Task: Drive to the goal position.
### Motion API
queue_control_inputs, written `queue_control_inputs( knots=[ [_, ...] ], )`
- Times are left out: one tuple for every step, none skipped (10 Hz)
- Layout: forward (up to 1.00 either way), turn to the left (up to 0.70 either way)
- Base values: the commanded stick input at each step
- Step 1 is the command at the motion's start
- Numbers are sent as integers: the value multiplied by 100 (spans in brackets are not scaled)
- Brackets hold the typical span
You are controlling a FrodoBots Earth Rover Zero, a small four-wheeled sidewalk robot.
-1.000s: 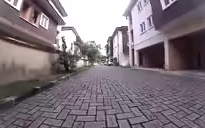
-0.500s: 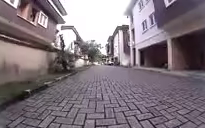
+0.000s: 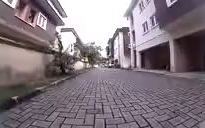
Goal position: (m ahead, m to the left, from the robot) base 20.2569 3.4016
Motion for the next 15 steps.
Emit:
queue_control_inputs(
  knots=[
    [69,3],
    [69,3],
    [69,3],
    [69,3],
    [69,3],
    [69,3],
    [69,3],
    [69,3],
    [69,3],
    [69,3],
    [69,3],
    [69,3],
    [69,3],
    [69,3],
    [69,3]
  ],
)
